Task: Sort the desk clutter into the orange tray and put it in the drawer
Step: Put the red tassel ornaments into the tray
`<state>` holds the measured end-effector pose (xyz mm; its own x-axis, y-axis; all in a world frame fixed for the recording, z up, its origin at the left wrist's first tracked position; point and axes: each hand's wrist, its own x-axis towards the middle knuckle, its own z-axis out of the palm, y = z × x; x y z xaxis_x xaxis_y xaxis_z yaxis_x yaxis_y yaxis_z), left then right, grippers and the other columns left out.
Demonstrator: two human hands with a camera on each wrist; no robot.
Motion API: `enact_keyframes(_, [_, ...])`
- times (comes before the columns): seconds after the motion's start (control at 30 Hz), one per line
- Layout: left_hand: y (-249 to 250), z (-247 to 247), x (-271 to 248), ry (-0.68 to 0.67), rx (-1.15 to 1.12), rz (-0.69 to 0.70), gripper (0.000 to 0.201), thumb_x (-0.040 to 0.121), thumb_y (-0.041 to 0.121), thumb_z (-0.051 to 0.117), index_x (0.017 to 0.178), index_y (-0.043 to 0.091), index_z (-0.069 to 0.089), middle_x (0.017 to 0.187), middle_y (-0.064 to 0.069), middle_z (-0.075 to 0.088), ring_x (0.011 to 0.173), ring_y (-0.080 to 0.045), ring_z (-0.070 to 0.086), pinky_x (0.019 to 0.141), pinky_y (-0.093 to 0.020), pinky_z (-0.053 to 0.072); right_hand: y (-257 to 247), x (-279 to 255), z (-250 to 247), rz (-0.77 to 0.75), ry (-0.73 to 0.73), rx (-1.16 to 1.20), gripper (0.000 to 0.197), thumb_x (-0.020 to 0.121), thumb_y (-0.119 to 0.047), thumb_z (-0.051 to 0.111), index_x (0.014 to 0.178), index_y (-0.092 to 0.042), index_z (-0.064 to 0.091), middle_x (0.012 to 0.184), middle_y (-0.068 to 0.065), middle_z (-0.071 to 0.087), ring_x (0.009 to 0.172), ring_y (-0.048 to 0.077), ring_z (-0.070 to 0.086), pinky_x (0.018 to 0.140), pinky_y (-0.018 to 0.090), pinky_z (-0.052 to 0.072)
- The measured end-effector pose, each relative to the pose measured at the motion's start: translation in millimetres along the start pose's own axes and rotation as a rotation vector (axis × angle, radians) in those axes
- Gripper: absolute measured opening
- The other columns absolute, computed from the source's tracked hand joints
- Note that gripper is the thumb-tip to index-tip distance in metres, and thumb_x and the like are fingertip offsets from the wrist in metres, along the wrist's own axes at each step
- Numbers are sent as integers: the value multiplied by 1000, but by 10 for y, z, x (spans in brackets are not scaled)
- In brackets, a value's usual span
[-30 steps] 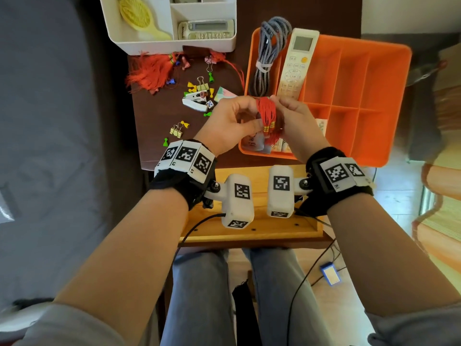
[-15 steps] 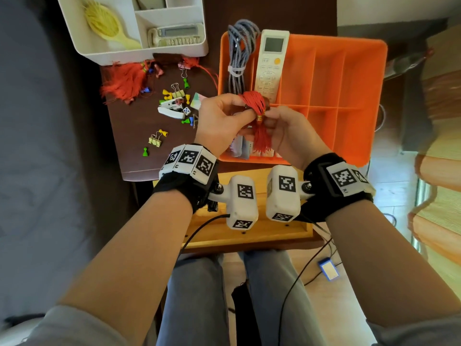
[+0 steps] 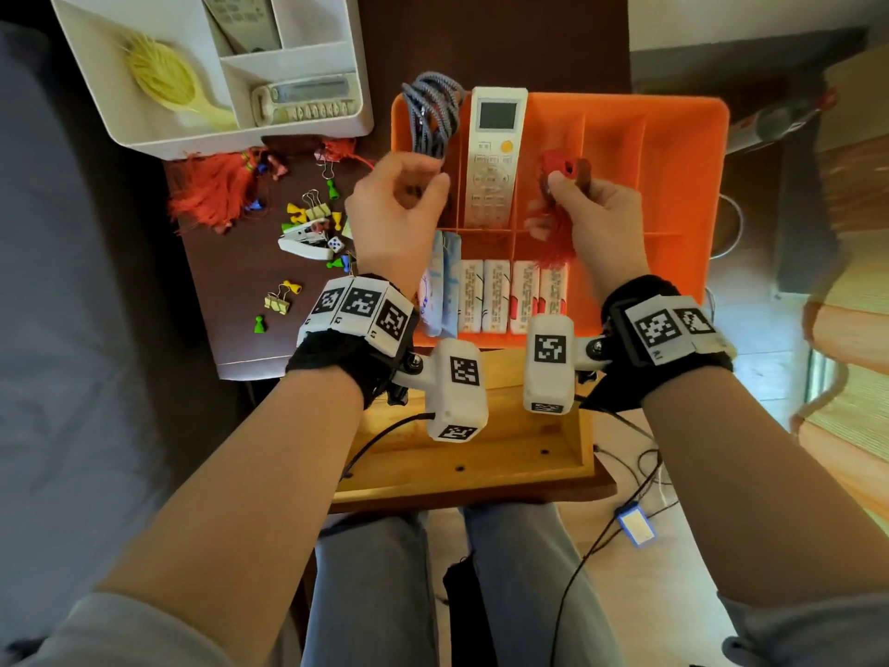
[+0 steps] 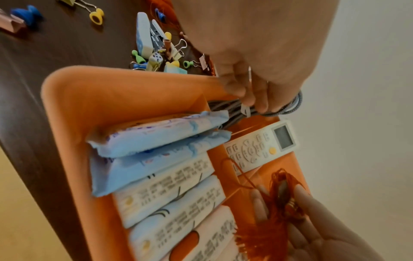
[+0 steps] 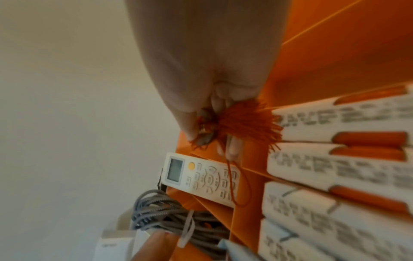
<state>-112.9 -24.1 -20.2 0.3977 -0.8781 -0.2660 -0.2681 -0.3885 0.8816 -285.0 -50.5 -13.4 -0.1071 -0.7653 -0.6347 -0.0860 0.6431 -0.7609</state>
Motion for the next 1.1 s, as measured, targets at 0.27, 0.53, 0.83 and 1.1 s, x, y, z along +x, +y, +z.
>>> enact_keyframes(0.27, [-179,16,92,197,182,-38,24,76,9,65,98,19,63,91,-5,64,58,1,46,61,-7,40,-6,341,97,-156,143,-483,25,89,-36,60,82,-13,66,83,7,70,75,20,68,73,36,58])
enact_keyframes(0.53, [-186,5,105,161,224,-21,22,78,6,62,98,15,63,89,-3,57,56,0,43,60,-4,36,0,452,172,-138,133,-701,37,93,-30,54,58,-19,50,61,-4,53,53,6,49,50,14,37])
enact_keyframes(0.83, [-233,6,98,178,205,0,20,77,8,59,95,16,64,85,-3,57,56,-1,43,61,-14,39,107,263,-119,-562,164,-831,23,86,-15,55,103,-16,70,107,1,69,92,17,64,83,36,54])
enact_keyframes(1.1, [-267,-14,90,154,197,34,21,78,5,57,96,14,63,84,-1,53,58,-1,41,61,-13,38,122,224,-101,-577,-167,-1262,33,97,-26,43,126,-26,58,149,-12,37,116,18,57,88,37,50])
